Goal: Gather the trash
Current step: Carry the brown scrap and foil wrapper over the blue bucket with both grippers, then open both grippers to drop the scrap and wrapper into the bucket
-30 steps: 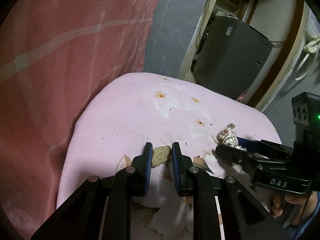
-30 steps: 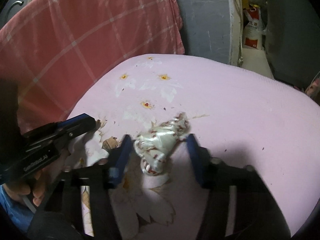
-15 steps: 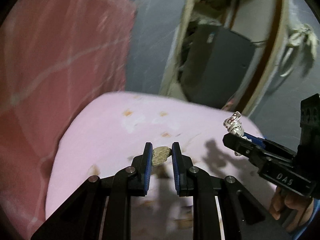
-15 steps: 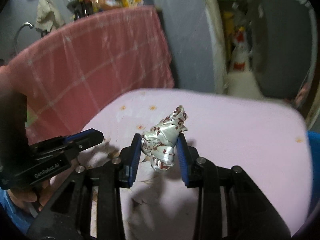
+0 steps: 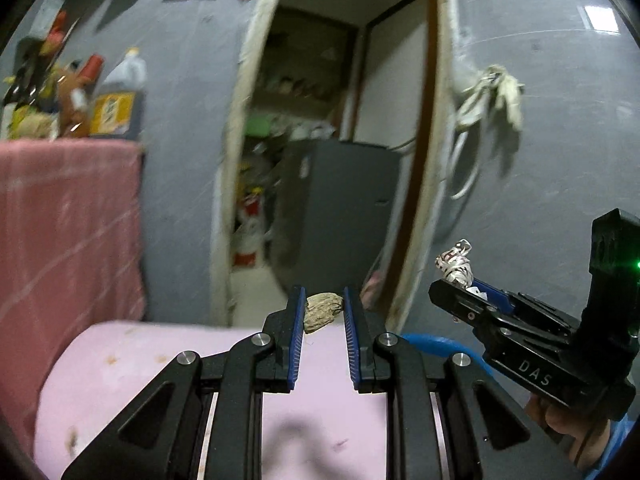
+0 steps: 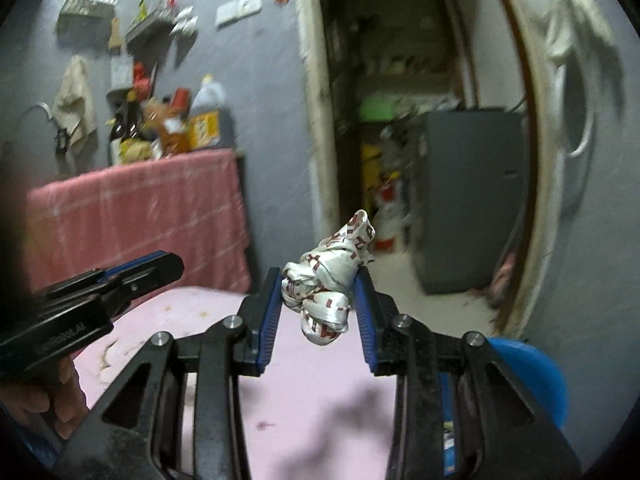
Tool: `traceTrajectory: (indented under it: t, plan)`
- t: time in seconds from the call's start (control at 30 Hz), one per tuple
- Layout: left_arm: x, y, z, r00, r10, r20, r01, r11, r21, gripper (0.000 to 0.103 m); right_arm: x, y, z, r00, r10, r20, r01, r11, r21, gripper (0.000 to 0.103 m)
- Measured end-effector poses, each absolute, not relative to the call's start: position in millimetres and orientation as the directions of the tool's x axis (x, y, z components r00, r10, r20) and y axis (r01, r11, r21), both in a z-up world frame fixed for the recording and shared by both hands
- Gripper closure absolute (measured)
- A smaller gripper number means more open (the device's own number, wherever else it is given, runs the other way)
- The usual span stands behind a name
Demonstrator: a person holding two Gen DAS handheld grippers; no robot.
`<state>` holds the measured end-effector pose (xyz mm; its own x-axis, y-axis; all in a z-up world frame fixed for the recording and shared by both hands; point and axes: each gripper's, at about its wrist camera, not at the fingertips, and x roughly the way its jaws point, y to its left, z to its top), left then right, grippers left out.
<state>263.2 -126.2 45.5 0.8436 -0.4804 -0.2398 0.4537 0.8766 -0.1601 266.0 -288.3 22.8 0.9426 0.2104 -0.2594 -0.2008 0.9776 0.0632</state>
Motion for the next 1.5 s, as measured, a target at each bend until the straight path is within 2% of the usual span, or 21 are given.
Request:
traceTrajectory:
  t: [0.23, 0.43, 0.63, 0.97, 1.37, 1.43, 1.5]
  plan:
    - [265, -190, 61, 0.804, -0.57, -0.167, 0.555, 0.821, -0.131, 0.087, 243, -352, 40, 0.98, 0.066, -0.188, -0.061, 0.998, 0.033, 0.068]
    - [271, -236, 61, 0.758, -0.627, -0.181, 0.614, 0.779, -0.128, 0.087, 234, -401, 34, 0.981, -0.019, -0.192, 0.028, 0.999, 0.044, 0.068]
    - [285, -280, 44, 0.7, -0.657, -0.28, 0.649, 0.749, -0.133, 0.087, 239, -435, 9, 0.965, -0.053, -0.257, 0.079, 0.993, 0.093, 0.067]
    - [317, -313, -1, 0.623, -0.632, -0.46, 0.633, 0.753, -0.176, 0.087, 265, -466, -54, 0.903, -0.026, -0.429, 0.116, 0.976, 0.184, 0.067]
    - [346, -326, -39, 0.546, -0.574, -0.61, 0.594, 0.779, -0.201, 0.086, 289, -475, -88, 0.847, 0.027, -0.53, 0.128, 0.959, 0.253, 0.066]
    - [347, -326, -44, 0.531, -0.571, -0.626, 0.59, 0.78, -0.209, 0.08, 290, -475, -89, 0.842, 0.029, -0.538, 0.13, 0.958, 0.255, 0.066]
    - [349, -325, -48, 0.534, -0.568, -0.626, 0.584, 0.783, -0.213, 0.066, 290, -476, -90, 0.84, 0.028, -0.542, 0.133, 0.958, 0.256, 0.066]
